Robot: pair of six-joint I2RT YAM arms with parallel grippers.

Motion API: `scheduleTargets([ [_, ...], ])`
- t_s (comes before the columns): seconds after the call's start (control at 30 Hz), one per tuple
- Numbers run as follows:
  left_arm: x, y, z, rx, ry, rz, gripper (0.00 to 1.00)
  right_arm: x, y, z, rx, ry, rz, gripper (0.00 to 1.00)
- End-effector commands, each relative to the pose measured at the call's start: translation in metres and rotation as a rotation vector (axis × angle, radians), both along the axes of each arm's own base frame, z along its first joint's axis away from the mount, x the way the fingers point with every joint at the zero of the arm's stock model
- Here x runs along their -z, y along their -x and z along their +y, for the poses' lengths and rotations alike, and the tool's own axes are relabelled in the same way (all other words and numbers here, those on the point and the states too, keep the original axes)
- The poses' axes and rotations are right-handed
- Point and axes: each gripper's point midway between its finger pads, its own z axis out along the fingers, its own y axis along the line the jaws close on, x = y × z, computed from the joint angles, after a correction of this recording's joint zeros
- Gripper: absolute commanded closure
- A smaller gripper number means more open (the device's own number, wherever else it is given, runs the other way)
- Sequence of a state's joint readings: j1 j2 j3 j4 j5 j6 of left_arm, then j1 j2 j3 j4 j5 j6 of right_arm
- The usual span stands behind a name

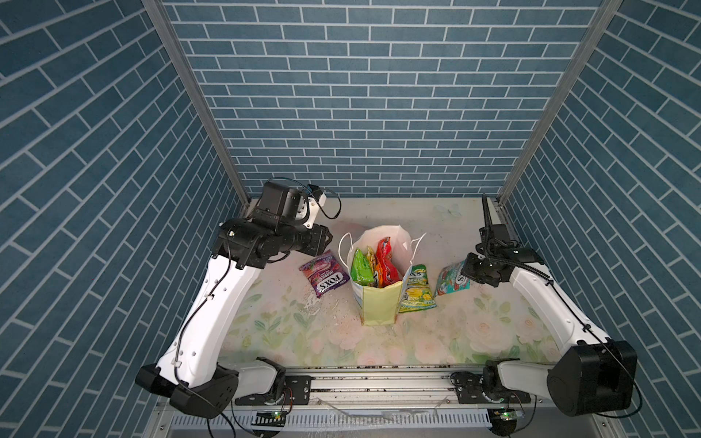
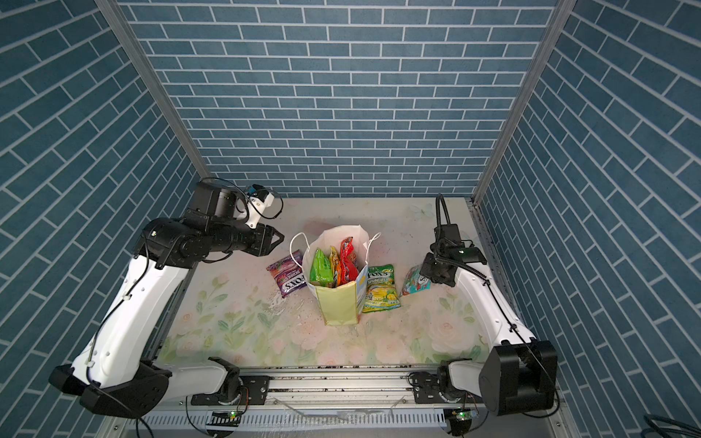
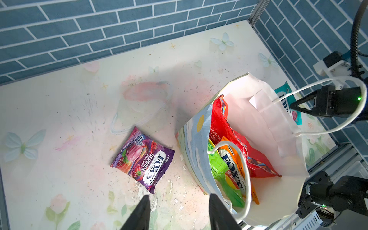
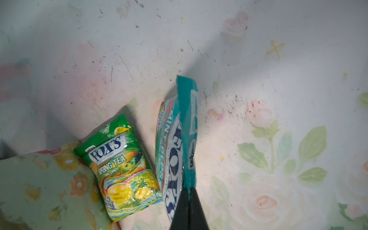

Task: Take the snacks out of the paper bag
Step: 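Lower the teal pack beside the Spring Tea pack and open the right gripper, then move the left gripper over the bag and lower it inside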

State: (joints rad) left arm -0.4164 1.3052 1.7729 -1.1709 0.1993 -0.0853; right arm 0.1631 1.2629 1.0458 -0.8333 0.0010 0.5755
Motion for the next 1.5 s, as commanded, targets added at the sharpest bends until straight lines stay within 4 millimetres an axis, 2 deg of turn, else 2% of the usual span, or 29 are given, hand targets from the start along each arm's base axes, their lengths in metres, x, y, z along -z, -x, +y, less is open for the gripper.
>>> scheduleTargets([
  [0.0,-0.002,0.001,0.006,-0.004,-0.034,0.001,0.5,0.011,0.018,-0.016,0.008,0.079,0.082,0.95],
  [0.23,-0.004,-0.002,0.003,0.006,-0.034,0.007,0.5,0.021,0.021,-0.018,-0.004,0.085,0.136,0.9],
  [0.47,-0.006,-0.002,0.0,0.034,-0.034,0.007,0.51,0.034,0.026,-0.02,0.003,0.088,0.202,0.78],
  [0.7,-0.015,0.0,-0.006,0.07,-0.01,-0.028,0.51,0.033,0.023,-0.023,0.019,0.08,0.199,0.76],
  [0.87,-0.028,0.0,-0.005,0.077,-0.007,-0.077,0.54,0.015,0.012,-0.021,0.024,0.055,0.109,0.76],
  [0.97,-0.043,0.003,-0.007,0.091,-0.011,-0.12,0.54,-0.003,0.005,-0.019,0.019,0.048,0.05,0.76],
  [1.07,-0.06,0.008,-0.015,0.126,-0.022,-0.156,0.54,-0.022,0.0,-0.018,0.007,0.045,0.009,0.76],
  [1.13,-0.065,0.015,-0.028,0.185,-0.052,-0.157,0.54,-0.036,-0.004,-0.017,-0.003,0.043,-0.015,0.77],
  [1.3,-0.055,0.033,-0.068,0.331,-0.187,-0.108,0.54,-0.073,-0.018,-0.009,-0.04,0.008,-0.103,0.77],
  [1.37,-0.05,0.042,-0.086,0.385,-0.181,-0.097,0.53,-0.083,-0.021,-0.006,-0.061,0.002,-0.118,0.77],
  [1.47,-0.027,0.049,-0.099,0.414,-0.226,-0.016,0.54,-0.089,-0.023,-0.002,-0.084,-0.008,-0.127,0.77],
])
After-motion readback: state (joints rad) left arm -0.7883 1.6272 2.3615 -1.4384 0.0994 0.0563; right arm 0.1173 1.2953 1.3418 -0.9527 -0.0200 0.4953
